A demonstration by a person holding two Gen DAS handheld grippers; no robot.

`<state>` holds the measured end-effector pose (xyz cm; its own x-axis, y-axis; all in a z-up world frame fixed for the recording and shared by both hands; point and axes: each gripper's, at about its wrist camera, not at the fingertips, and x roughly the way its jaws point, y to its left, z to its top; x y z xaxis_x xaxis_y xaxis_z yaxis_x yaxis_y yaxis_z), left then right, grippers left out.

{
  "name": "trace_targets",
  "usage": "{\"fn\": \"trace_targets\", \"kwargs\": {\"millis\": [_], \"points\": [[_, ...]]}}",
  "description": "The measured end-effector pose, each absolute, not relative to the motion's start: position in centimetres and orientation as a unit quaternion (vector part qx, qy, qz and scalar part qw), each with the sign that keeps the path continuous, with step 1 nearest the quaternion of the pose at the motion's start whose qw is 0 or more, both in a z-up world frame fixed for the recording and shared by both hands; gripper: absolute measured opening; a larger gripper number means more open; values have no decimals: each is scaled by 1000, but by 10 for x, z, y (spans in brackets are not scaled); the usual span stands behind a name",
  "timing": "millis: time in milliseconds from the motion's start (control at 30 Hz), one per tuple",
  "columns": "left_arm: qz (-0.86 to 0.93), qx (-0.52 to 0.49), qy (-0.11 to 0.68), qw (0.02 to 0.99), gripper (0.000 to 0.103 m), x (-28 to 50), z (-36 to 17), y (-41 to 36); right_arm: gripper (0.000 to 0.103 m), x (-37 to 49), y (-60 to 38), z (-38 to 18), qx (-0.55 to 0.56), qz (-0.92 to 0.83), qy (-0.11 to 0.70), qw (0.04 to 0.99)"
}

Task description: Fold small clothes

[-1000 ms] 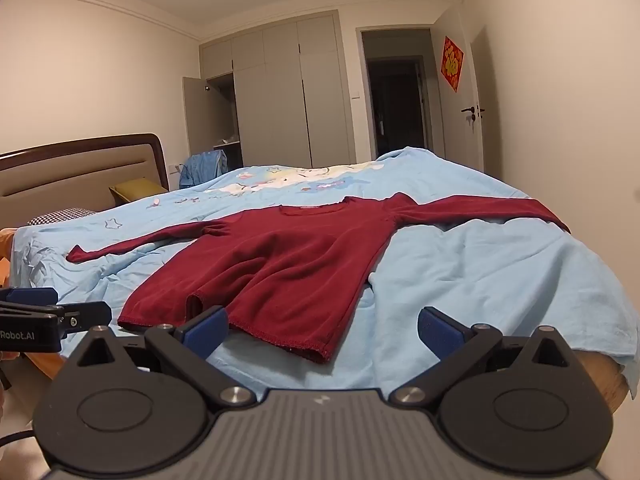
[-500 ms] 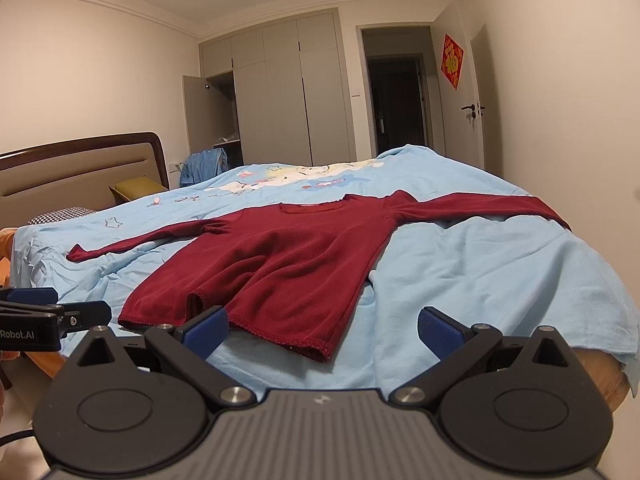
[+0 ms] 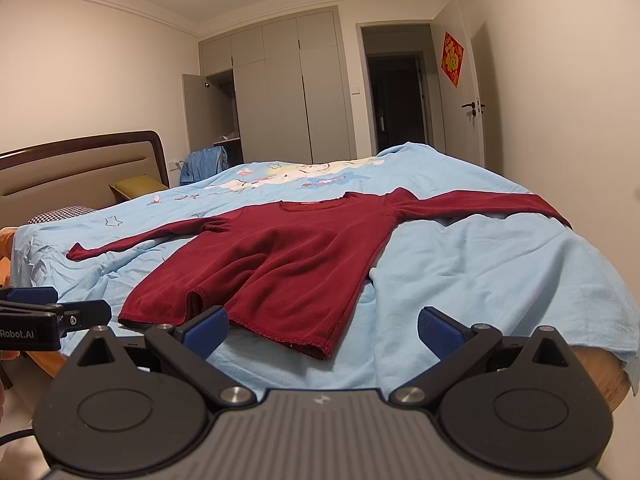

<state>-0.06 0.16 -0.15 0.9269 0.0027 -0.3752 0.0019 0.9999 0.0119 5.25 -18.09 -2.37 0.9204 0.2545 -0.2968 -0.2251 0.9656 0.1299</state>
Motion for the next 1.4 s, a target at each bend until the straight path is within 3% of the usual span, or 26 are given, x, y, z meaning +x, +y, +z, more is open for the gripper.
{"fn": "trace_targets", "kwargs": {"millis": [1400], "points": [[0,6,193,981,102,0,-1,1,103,52,-182,-24,48,123,162,978]]}}
